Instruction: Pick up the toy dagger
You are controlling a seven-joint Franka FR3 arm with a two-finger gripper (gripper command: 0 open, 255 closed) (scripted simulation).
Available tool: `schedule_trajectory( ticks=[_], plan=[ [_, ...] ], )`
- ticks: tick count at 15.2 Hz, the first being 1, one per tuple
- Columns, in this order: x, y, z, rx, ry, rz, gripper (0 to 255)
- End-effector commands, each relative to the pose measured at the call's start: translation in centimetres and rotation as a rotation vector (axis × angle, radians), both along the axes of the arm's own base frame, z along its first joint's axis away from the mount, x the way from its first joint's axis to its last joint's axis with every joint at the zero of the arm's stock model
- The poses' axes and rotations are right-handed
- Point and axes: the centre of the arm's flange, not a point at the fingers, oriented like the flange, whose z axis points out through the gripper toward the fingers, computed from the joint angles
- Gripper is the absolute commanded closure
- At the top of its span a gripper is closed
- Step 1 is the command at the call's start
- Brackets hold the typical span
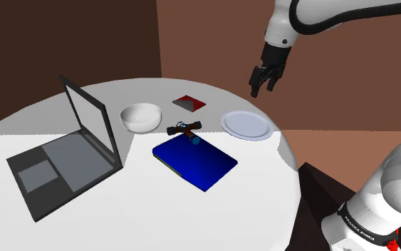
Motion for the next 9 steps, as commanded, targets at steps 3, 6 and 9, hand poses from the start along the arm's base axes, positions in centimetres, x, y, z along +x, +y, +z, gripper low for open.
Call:
schedule_trajectory(
  ticks=[3,6,9],
  plan=[
    [4.5,2.7,-2.9,-0.011,0.036,-0.018,0],
    [7.6,4.7,-5.1,-0.02,0.063,-0.031,0],
    [10.8,6.6,-7.3,-0.029,0.09,-0.045,0]
  ],
)
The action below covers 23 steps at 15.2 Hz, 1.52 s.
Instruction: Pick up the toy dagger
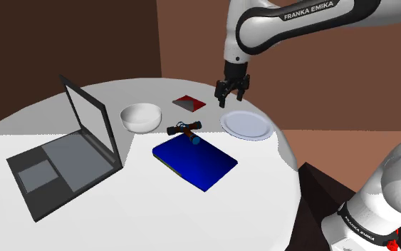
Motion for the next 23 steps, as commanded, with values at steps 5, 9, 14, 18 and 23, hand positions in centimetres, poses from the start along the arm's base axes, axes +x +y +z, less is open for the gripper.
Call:
schedule_trajectory(
  ticks=[5,9,14,18,23],
  plan=[
    [6.3,3.7,-5.0,-0.017,0.054,-0.027,0],
    [10.3,6.1,-8.4,-0.029,0.09,-0.045,0],
    [15.2,8.8,-12.9,-0.044,0.135,-0.067,0],
    [18.1,10.4,-15.8,-0.053,0.163,-0.081,0],
    [18.1,10.4,-18.4,-0.053,0.163,-0.081,0]
  ],
)
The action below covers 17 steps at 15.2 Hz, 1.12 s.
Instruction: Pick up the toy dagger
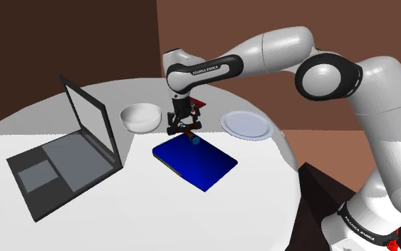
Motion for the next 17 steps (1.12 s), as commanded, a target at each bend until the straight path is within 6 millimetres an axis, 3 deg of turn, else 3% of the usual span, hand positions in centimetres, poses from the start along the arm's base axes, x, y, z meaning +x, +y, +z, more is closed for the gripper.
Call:
schedule_trajectory(
  ticks=[1,4,5,14,17],
  plan=[
    [0.0,0.0,-1.1,0.0,0.0,0.0,0],
    [0.0,0.0,-1.9,0.0,0.0,0.0,0],
    [0.0,0.0,-1.9,0.0,0.0,0.0,255],
    [0.0,0.0,-1.9,0.0,0.0,0.0,255],
    [0.0,0.0,-0.3,0.0,0.0,0.0,255]
  ],
)
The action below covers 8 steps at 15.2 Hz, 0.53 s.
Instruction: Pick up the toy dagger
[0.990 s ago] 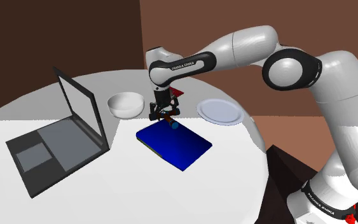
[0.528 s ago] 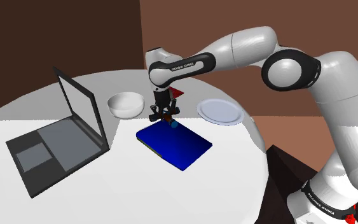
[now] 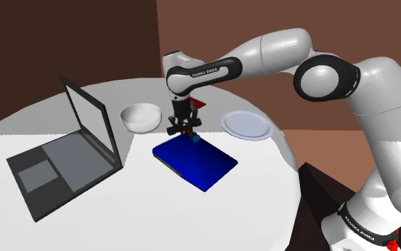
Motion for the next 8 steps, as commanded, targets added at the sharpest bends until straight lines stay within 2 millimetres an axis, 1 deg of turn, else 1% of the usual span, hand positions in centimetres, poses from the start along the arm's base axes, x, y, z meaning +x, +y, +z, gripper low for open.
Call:
schedule_trajectory(
  ticks=[1,8],
  plan=[
    [-0.1,0.0,1.0,0.0,0.0,0.0,255],
    [-0.1,0.0,4.7,0.0,0.0,0.0,255]
  ],
)
